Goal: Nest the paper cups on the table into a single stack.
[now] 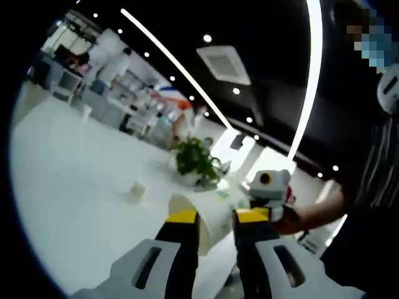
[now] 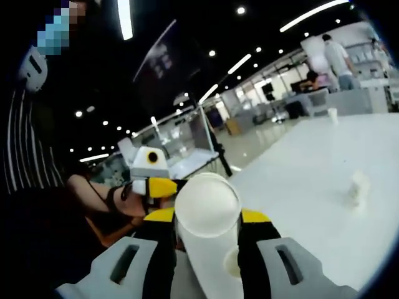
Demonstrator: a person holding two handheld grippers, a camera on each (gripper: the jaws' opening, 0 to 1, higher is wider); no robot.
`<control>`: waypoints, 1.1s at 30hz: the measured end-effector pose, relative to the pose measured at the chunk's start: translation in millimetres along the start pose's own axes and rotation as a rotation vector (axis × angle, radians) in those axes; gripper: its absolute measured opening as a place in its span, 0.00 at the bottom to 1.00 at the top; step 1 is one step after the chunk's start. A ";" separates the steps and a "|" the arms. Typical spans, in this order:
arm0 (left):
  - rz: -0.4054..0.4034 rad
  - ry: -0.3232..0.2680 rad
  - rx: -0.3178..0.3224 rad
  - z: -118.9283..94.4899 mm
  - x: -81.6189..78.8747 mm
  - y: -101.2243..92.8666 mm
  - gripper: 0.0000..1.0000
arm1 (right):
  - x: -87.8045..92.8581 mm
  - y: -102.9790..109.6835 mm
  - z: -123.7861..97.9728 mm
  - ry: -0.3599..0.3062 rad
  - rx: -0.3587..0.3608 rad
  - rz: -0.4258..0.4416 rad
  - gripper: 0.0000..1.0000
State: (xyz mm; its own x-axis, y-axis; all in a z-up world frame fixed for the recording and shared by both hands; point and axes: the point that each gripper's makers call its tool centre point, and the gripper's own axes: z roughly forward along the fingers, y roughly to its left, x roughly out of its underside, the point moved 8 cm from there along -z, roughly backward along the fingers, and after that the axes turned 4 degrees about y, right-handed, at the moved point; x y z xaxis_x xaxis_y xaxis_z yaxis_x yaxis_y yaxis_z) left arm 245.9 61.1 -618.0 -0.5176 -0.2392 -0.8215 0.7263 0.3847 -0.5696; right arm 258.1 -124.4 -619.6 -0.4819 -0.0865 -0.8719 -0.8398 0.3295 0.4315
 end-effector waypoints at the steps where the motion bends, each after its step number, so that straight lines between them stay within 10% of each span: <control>1: 0.010 -0.005 0.001 -0.6 -0.9 -0.1 0.15 | 0.0 0.5 -0.4 0.001 -0.007 0.007 0.34; 33: 0.091 0.106 0.071 3.2 -6.5 -11.8 0.05 | 18.1 -2.6 -2.8 0.051 -0.020 0.012 0.33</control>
State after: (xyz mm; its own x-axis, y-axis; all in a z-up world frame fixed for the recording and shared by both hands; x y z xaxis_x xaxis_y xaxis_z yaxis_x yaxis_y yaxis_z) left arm 242.1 55.3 -606.0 -0.4904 -0.1092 -0.8646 0.8007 0.3354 -0.4964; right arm 250.9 -129.4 -635.8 -0.5036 -0.1302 -0.8541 -0.8385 0.3119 0.4468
